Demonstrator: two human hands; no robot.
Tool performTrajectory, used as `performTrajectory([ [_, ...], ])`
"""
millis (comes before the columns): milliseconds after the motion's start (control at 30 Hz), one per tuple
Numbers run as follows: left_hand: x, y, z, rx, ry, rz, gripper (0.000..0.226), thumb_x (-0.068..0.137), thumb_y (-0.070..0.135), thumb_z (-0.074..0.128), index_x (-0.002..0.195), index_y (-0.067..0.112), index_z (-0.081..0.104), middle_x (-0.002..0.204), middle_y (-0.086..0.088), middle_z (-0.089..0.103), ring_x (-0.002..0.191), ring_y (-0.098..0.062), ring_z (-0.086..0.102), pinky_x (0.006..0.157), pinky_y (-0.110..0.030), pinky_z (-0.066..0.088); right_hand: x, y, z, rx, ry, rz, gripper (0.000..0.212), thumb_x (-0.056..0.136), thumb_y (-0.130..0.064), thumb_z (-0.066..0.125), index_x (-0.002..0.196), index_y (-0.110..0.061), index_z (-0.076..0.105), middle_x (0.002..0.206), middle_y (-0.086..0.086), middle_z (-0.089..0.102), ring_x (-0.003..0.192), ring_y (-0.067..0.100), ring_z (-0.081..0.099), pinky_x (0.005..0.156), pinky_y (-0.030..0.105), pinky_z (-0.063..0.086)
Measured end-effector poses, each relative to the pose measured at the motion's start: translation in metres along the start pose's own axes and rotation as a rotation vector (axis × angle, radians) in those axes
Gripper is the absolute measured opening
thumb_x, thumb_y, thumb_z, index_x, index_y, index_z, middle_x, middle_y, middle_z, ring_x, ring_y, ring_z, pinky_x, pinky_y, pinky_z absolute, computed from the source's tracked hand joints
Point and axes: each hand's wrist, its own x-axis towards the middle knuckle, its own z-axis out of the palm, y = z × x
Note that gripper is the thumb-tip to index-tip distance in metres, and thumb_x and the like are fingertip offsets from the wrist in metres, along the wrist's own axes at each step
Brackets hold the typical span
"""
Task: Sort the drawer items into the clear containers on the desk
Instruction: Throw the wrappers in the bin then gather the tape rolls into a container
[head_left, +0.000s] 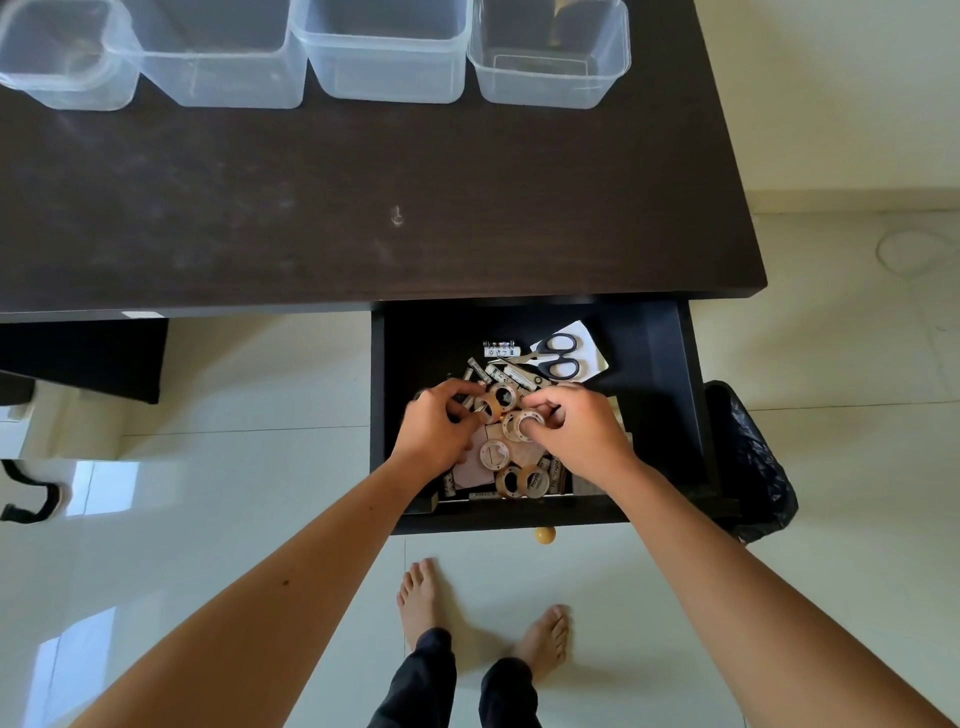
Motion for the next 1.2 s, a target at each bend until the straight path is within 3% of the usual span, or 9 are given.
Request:
performTrajectory([
  [167, -0.001, 0.0, 0.0, -0.075, 0.022, -0.05, 0.028, 0.089, 0.019, 0.08, 0.113, 0.02, 0.066, 0.088, -0.008, 0.07, 0.06, -0.018, 0.07, 0.052, -0.033, 0.062, 0.003, 0.007, 0.003, -0.043, -0.005, -0.011, 0.021, 0.085, -0.016, 0.083, 0.105, -0.024, 0.083, 0.101, -0.007, 0.066, 0.086, 0.009, 0.065, 0.074, 0.026, 0.056],
  [267, -0.003, 0.0, -0.002, -0.104, 0.012, -0.054, 0.027, 0.088, 0.019, 0.081, 0.11, 0.019, 0.066, 0.09, -0.01, 0.072, 0.064, -0.022, 0.073, 0.056, -0.038, 0.065, 0.002, 0.007, 0.003, -0.055, -0.026, -0.012, 0.016, 0.084, -0.017, 0.084, 0.098, -0.025, 0.082, 0.098, -0.01, 0.063, 0.086, 0.008, 0.062, 0.072, 0.024, 0.052],
  [433, -0.006, 0.002, -0.005, -0.137, 0.006, -0.043, 0.03, 0.081, 0.021, 0.087, 0.104, 0.016, 0.068, 0.095, -0.008, 0.07, 0.076, -0.028, 0.074, 0.06, -0.042, 0.065, -0.002, 0.003, -0.006, 0.06, -0.032, 0.072, 0.014, 0.082, -0.018, 0.082, 0.089, -0.027, 0.074, 0.098, -0.011, 0.078, 0.087, 0.004, 0.072, 0.073, 0.027, 0.062],
  [533, -0.006, 0.001, -0.006, -0.12, -0.008, -0.039, 0.03, 0.081, 0.023, 0.087, 0.103, 0.016, 0.067, 0.091, -0.006, 0.074, 0.069, -0.029, 0.075, 0.062, -0.042, 0.065, 0.0, 0.001, -0.012, 0.128, -0.043, 0.103, 0.015, 0.084, -0.014, 0.081, 0.094, -0.024, 0.076, 0.09, -0.009, 0.077, 0.082, 0.007, 0.072, 0.071, 0.024, 0.06],
  [700, -0.006, 0.0, -0.006, -0.138, -0.009, 0.021, 0.023, 0.084, 0.017, 0.084, 0.101, 0.015, 0.068, 0.093, -0.004, 0.077, 0.068, -0.018, 0.075, 0.064, -0.035, 0.065, 0.008, 0.0, -0.016, 0.187, -0.099, 0.074, 0.032, 0.092, -0.011, 0.076, 0.119, -0.027, 0.079, 0.104, -0.011, 0.077, 0.094, 0.007, 0.074, 0.082, 0.027, 0.063],
  [933, -0.006, -0.001, -0.006, -0.205, 0.058, 0.08, 0.024, 0.09, 0.015, 0.079, 0.113, 0.016, 0.075, 0.096, -0.003, 0.076, 0.072, -0.021, 0.075, 0.065, -0.038, 0.066, 0.02, -0.016, -0.008, 0.158, -0.083, 0.079, 0.029, 0.094, -0.012, 0.072, 0.119, -0.024, 0.077, 0.102, -0.013, 0.073, 0.089, 0.005, 0.07, 0.081, 0.025, 0.06],
  [1033, -0.007, 0.0, -0.005, -0.192, 0.081, 0.102, 0.021, 0.089, 0.017, 0.079, 0.11, 0.017, 0.076, 0.089, 0.001, 0.076, 0.07, -0.019, 0.075, 0.067, -0.034, 0.065, 0.024, -0.017, 0.0, 0.058, -0.053, 0.062, 0.037, 0.092, -0.014, 0.073, 0.128, -0.023, 0.075, 0.11, -0.006, 0.076, 0.094, 0.008, 0.068, 0.086, 0.027, 0.057],
  [1133, -0.007, -0.003, -0.004, -0.162, 0.086, 0.1, 0.022, 0.089, 0.024, 0.079, 0.109, 0.018, 0.075, 0.089, 0.002, 0.075, 0.072, -0.018, 0.074, 0.069, -0.031, 0.064, 0.027, -0.02, 0.006, -0.067, -0.016, 0.028, 0.033, 0.092, -0.012, 0.073, 0.124, -0.017, 0.078, 0.114, 0.002, 0.074, 0.095, 0.01, 0.063, 0.082, 0.023, 0.048],
  [1200, -0.006, -0.004, -0.004, -0.174, 0.078, 0.084, 0.02, 0.089, 0.027, 0.079, 0.108, 0.019, 0.074, 0.091, 0.003, 0.075, 0.075, -0.017, 0.074, 0.071, -0.031, 0.065, 0.029, -0.022, 0.007, -0.106, -0.005, 0.028, 0.031, 0.091, -0.012, 0.075, 0.121, -0.017, 0.079, 0.112, 0.004, 0.07, 0.092, 0.014, 0.063, 0.08, 0.026, 0.05],
])
